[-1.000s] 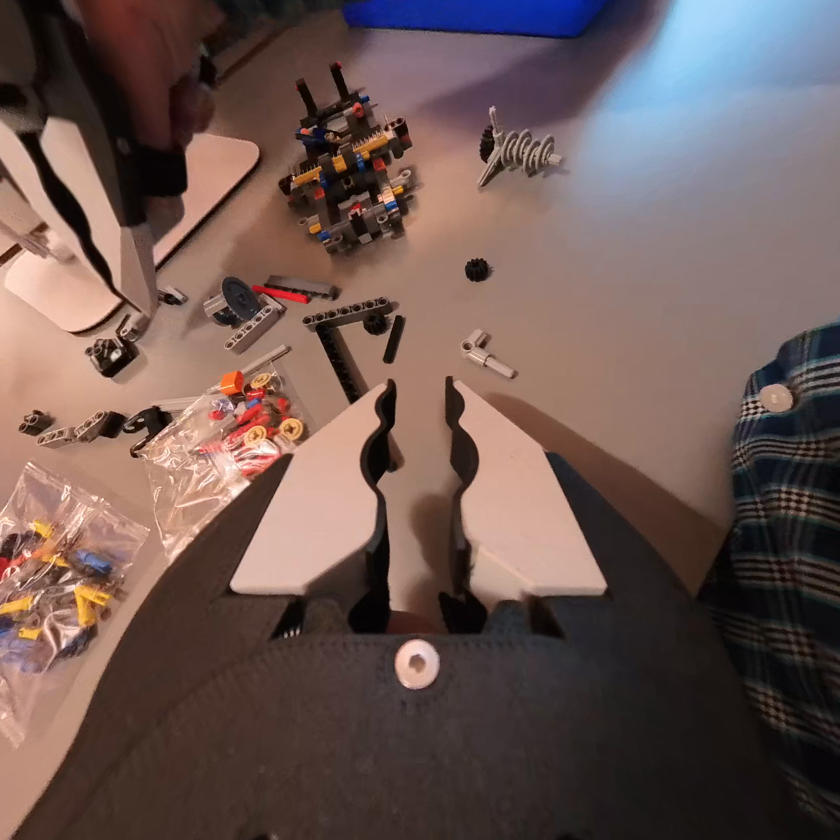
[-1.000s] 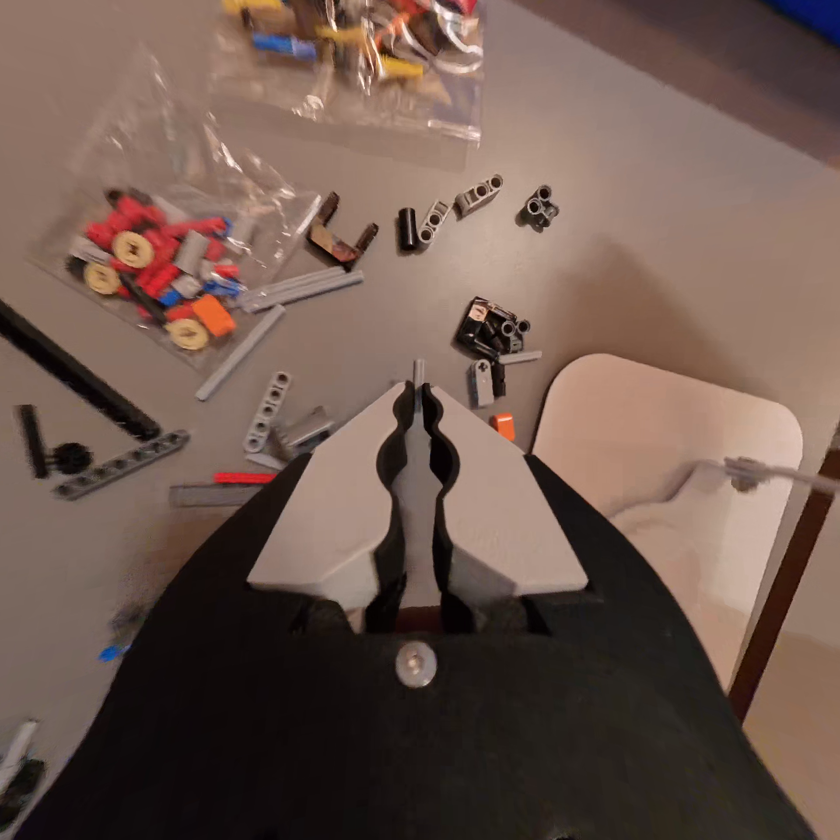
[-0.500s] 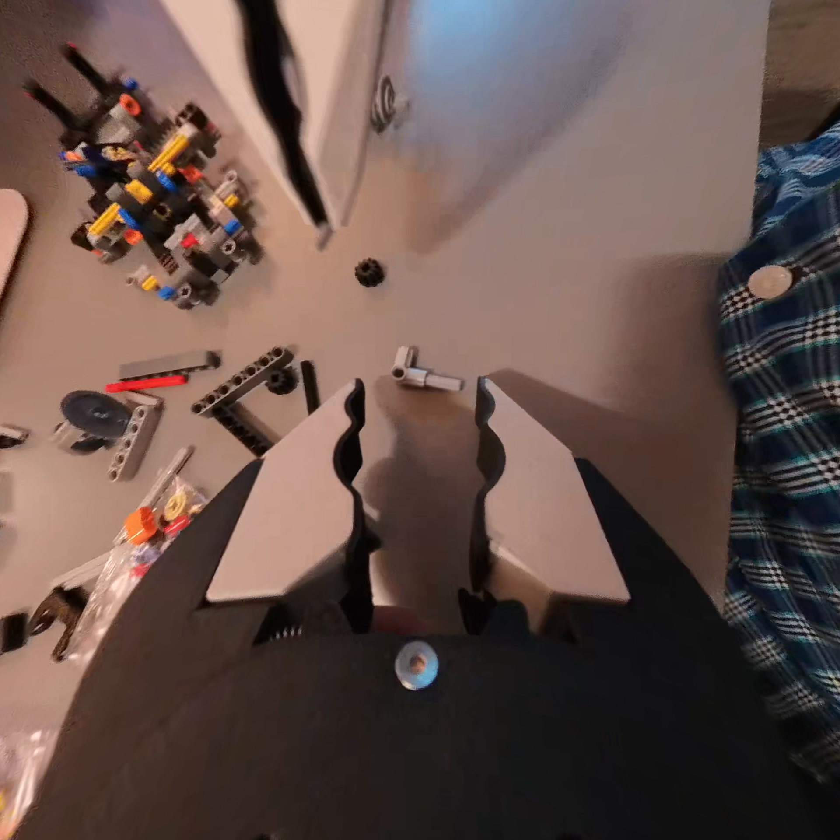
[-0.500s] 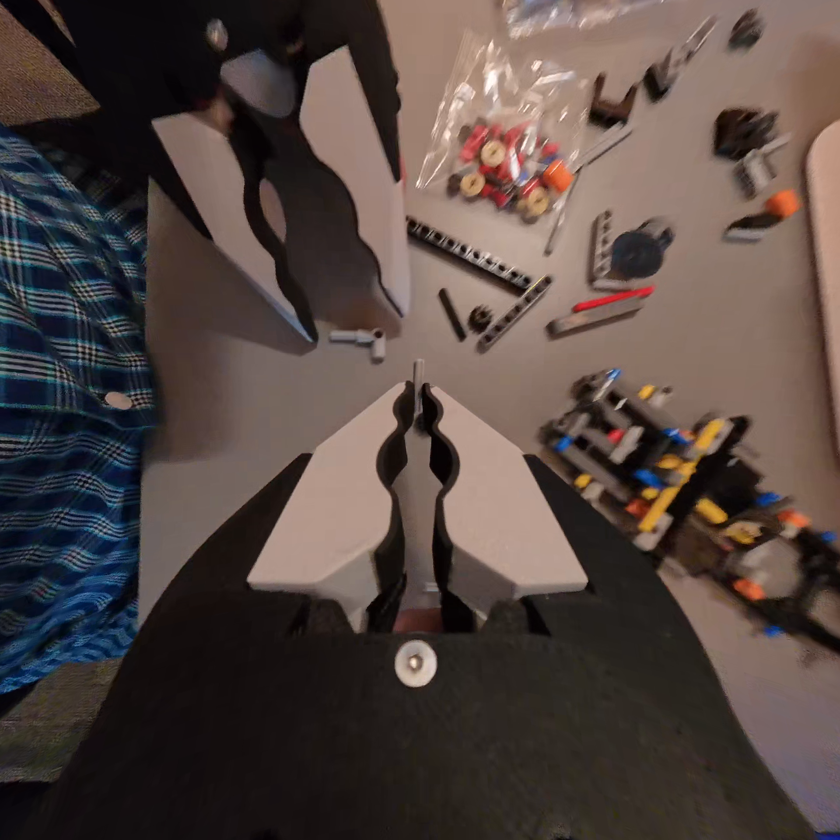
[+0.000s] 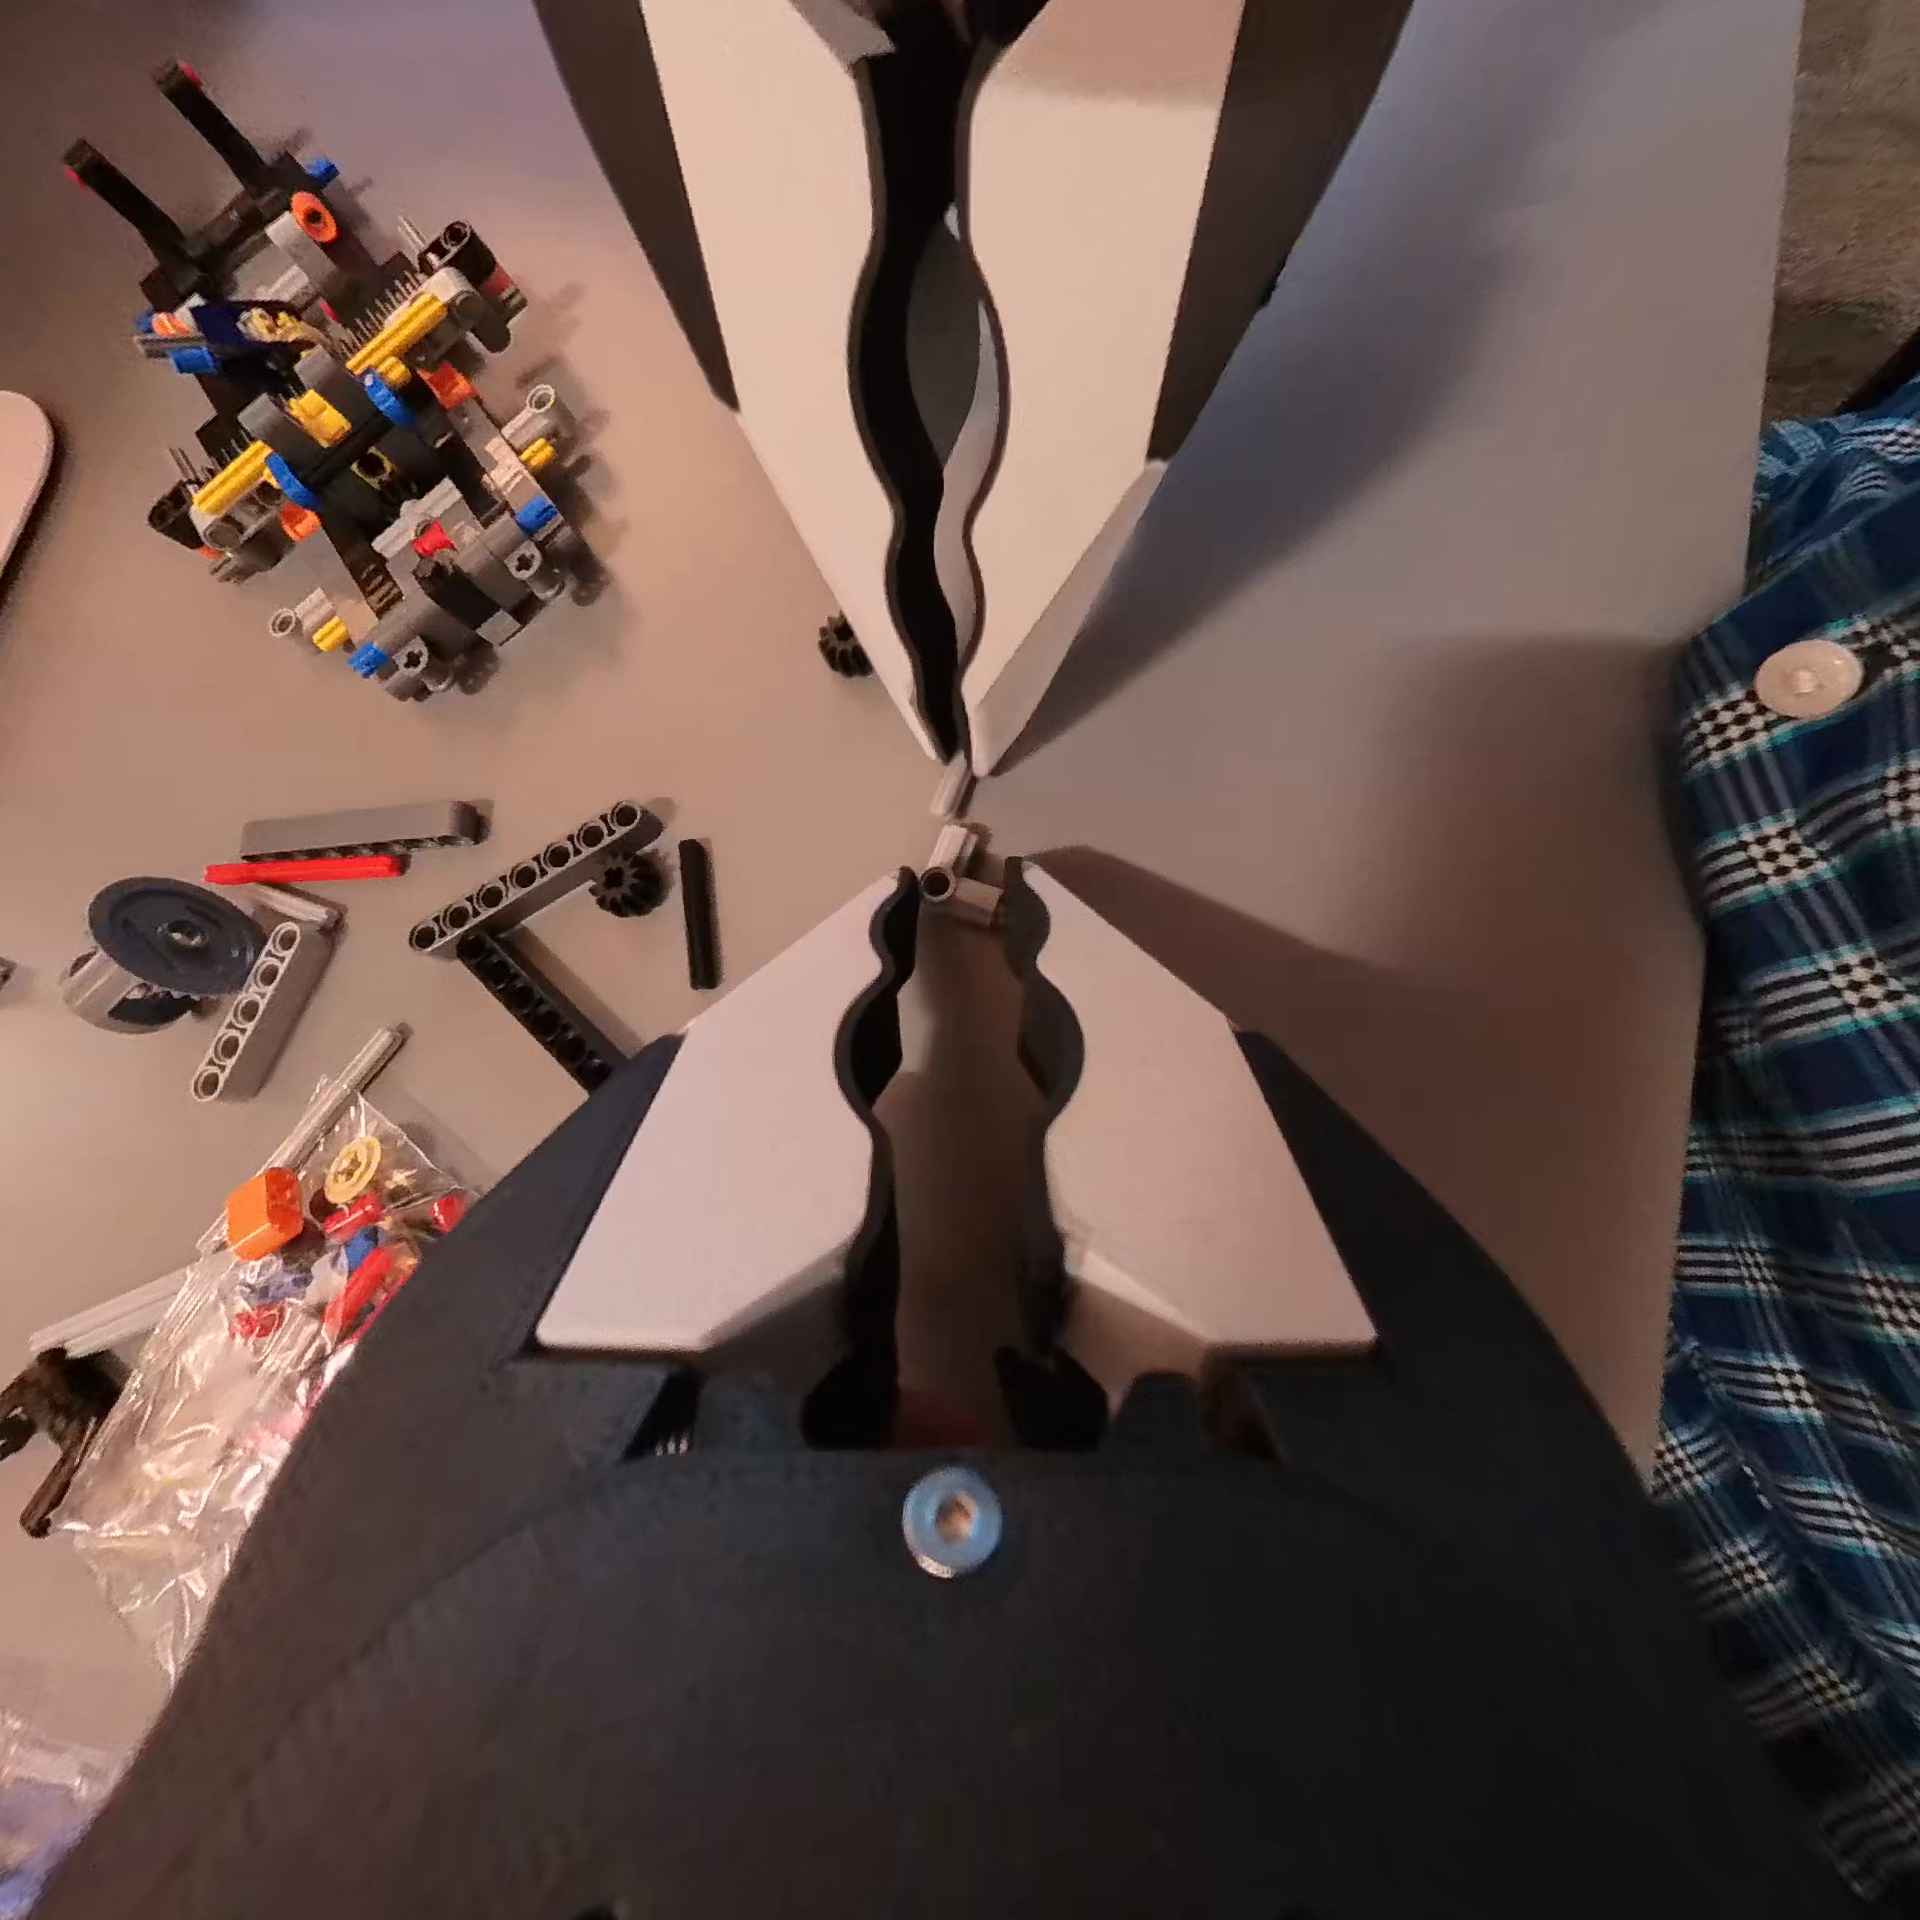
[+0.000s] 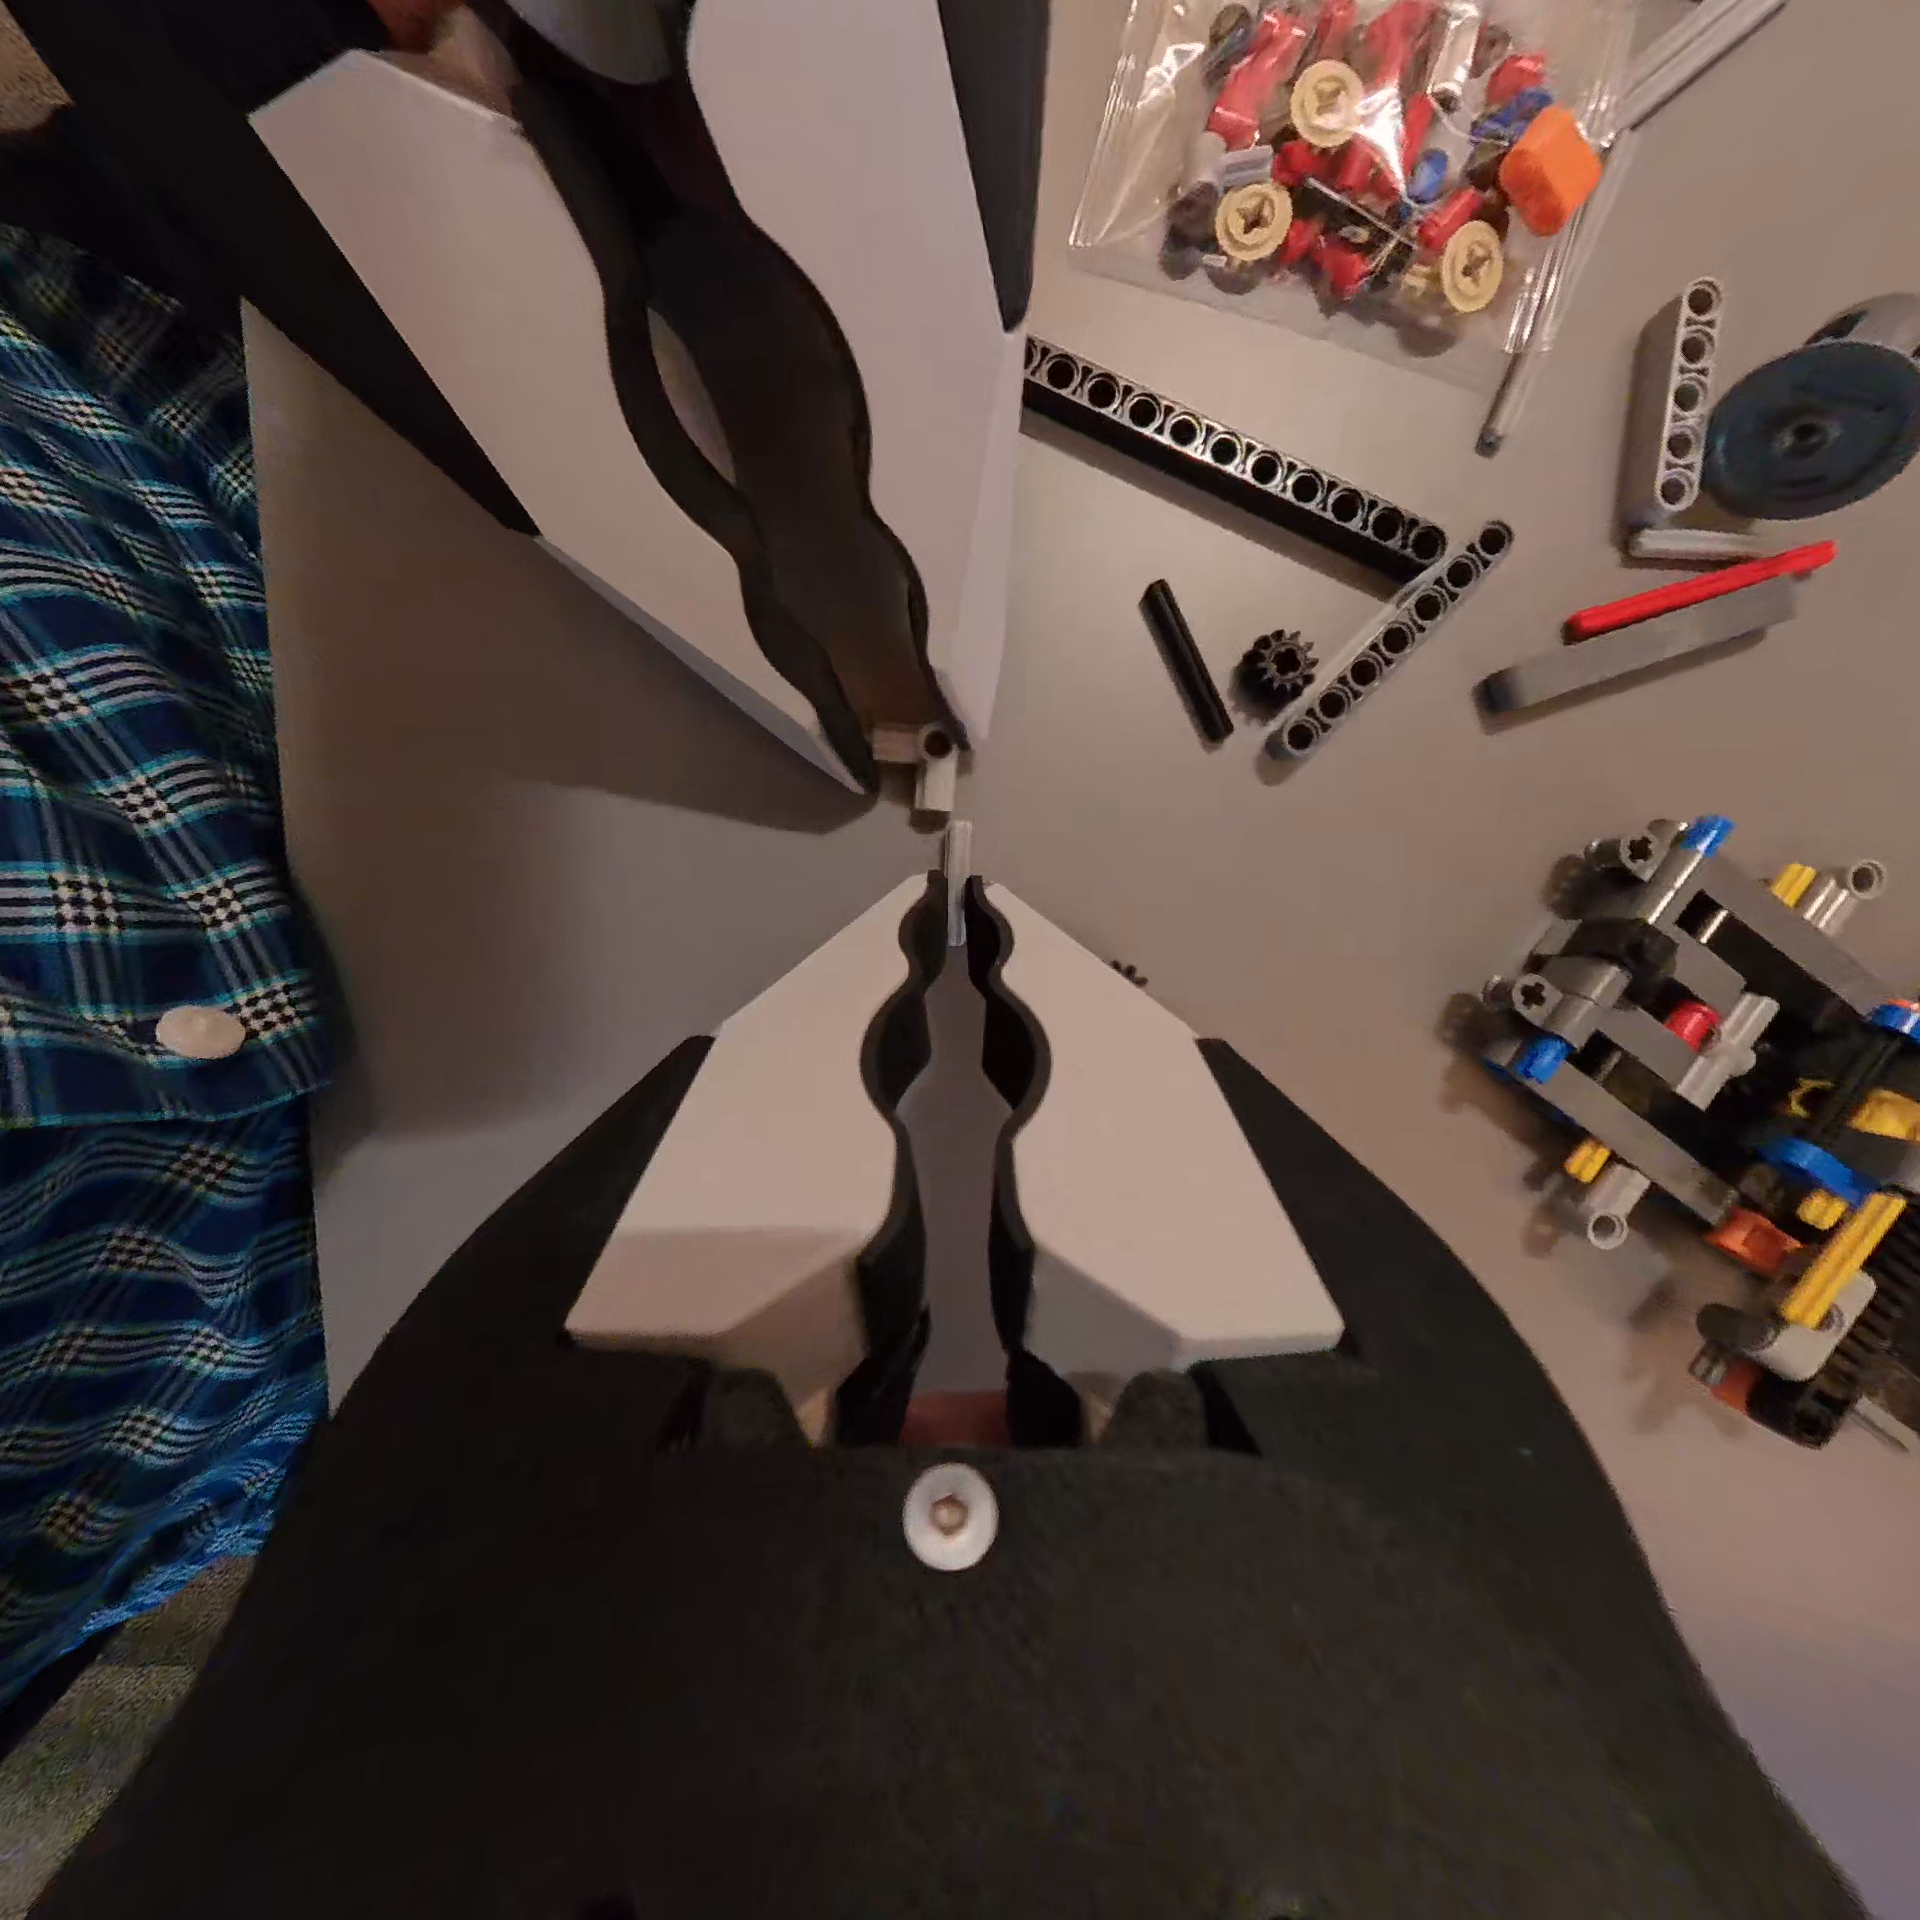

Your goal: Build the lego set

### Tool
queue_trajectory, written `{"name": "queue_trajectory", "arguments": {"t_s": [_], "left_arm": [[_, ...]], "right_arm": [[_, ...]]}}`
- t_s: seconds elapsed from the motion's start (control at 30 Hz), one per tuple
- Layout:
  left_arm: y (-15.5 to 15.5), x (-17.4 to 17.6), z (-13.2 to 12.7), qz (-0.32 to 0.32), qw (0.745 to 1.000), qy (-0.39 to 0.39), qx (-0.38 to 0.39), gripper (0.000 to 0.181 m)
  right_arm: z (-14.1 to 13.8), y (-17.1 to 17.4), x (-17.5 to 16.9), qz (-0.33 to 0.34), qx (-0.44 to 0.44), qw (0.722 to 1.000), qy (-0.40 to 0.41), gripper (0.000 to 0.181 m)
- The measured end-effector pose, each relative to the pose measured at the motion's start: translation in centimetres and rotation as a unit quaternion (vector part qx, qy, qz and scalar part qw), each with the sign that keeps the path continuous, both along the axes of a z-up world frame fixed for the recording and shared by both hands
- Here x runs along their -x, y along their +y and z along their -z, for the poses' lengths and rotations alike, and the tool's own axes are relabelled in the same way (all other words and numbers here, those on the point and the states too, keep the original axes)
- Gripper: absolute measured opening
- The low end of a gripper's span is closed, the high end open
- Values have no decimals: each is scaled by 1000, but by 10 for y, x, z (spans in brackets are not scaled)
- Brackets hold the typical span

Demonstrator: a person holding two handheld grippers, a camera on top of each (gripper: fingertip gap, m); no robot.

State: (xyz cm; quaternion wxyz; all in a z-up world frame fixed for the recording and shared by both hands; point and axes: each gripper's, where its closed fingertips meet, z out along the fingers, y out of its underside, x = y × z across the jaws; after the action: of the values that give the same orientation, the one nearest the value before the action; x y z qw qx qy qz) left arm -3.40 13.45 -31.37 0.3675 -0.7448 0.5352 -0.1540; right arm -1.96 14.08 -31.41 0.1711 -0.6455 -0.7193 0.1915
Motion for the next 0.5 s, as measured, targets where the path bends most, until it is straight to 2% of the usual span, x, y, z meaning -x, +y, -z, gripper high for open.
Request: {"name": "queue_trajectory", "arguments": {"t_s": [0.13,0.5], "left_arm": [[1,0,0,-4,1000,0,-1,14],[1,2,0,-11,1000,0,0,14]], "right_arm": [[1,-4,-1,-12,2,1000,-11,0],[1,-3,4,8,51,999,6,0]]}}
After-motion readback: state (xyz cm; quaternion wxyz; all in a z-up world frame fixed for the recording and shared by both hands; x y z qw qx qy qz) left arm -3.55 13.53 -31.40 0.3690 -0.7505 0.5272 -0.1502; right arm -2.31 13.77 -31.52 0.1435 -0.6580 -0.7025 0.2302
